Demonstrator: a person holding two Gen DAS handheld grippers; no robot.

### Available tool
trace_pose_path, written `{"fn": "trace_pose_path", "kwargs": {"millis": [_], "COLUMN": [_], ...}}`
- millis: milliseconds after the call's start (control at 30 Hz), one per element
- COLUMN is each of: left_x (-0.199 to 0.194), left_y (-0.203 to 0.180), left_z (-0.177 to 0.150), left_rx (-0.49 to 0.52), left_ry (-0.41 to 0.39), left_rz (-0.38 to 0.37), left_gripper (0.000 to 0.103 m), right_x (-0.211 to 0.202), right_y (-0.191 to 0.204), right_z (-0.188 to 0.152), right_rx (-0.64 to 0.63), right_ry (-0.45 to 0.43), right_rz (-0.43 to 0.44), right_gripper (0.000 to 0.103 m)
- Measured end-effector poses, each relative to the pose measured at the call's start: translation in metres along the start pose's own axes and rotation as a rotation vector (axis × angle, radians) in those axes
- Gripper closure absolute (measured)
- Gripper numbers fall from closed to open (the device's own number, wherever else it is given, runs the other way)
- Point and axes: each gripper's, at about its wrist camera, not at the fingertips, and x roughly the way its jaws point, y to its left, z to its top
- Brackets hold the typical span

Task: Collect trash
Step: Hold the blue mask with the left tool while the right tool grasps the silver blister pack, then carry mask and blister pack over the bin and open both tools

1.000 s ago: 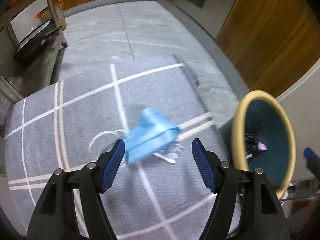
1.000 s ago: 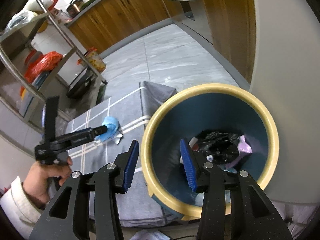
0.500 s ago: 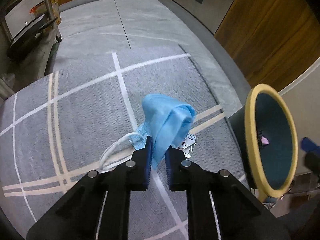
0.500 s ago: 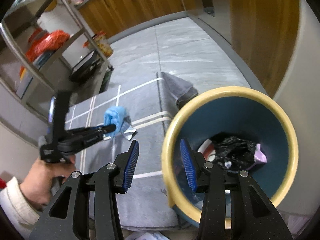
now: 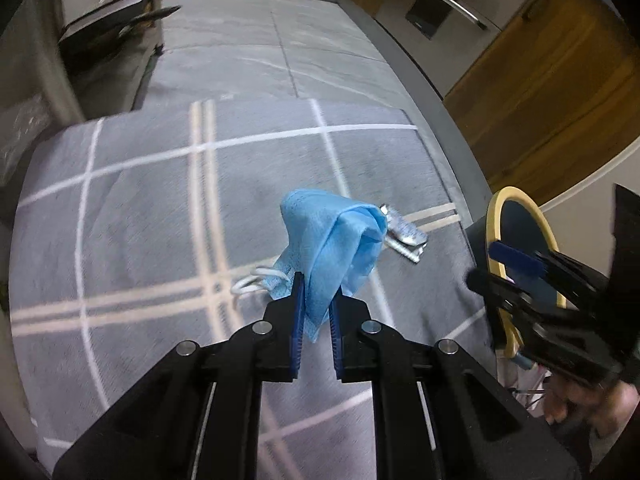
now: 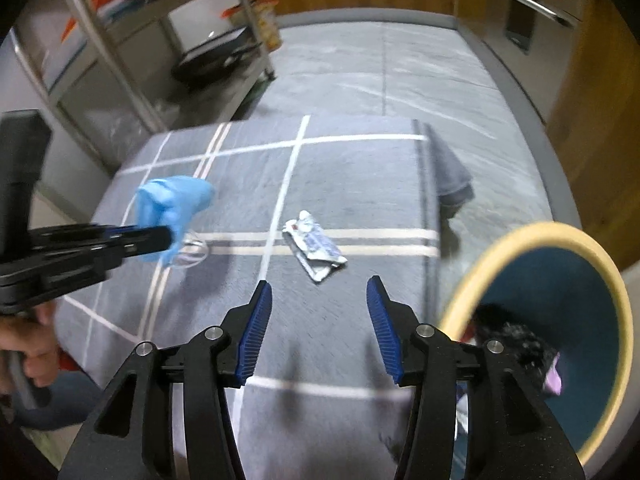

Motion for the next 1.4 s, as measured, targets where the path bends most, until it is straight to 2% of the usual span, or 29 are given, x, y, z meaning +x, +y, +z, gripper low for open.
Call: {"fn": "trace_pose_path", "kwargs": {"millis": [333, 500, 600, 667, 733, 800, 1133, 1400], "left_x": [-0.017, -0.016, -0.014, -0.013, -0.013, -0.014, -0.032, -0.046], "left_y": [0.050, 0.056, 0.054, 0.052, 0.050, 0.050, 0.027, -0.005], "left_z": [-0.025, -0.027, -0.026, -0.025, -0.024, -0.025, -0.026, -0.025], "left_rx": [-0.118, -0.143, -0.145, -0.142, -0.139, -0.137, -0.071, -0.018], "left_ry": [0.016, 0.028, 0.030, 0.028, 0.024, 0.023, -0.006, -0.039], "left_rz": [-0.089, -0.127, -0.135, -0.133, -0.125, -0.122, -0.130, -0.164], "left_gripper": [0.092, 0.092, 0.092, 0.092, 0.092, 0.092, 0.092, 0.092], "right_x": [0.051, 0.072, 0.075, 0.075, 0.073, 0.070, 0.038, -0.021], "right_y": [0.021, 0.026, 0.024, 0.023, 0.026, 0.029, 0.031, 0.020], "right_z": [0.029, 0.037, 0.036, 0.035, 0.030, 0.026, 0.012, -0.001], "right_rx": [-0.162, -0.247, -0.239, -0.227, -0.232, -0.242, -0.166, -0.099], "right_ry": [0.092, 0.144, 0.145, 0.145, 0.143, 0.140, 0.117, 0.033], "right_rz": [-0.078, -0.121, -0.113, -0.097, -0.081, -0.083, -0.024, 0.005], "right_gripper": [0.049, 0.049, 0.050, 0.054, 0.068, 0.069, 0.070, 0.070]}}
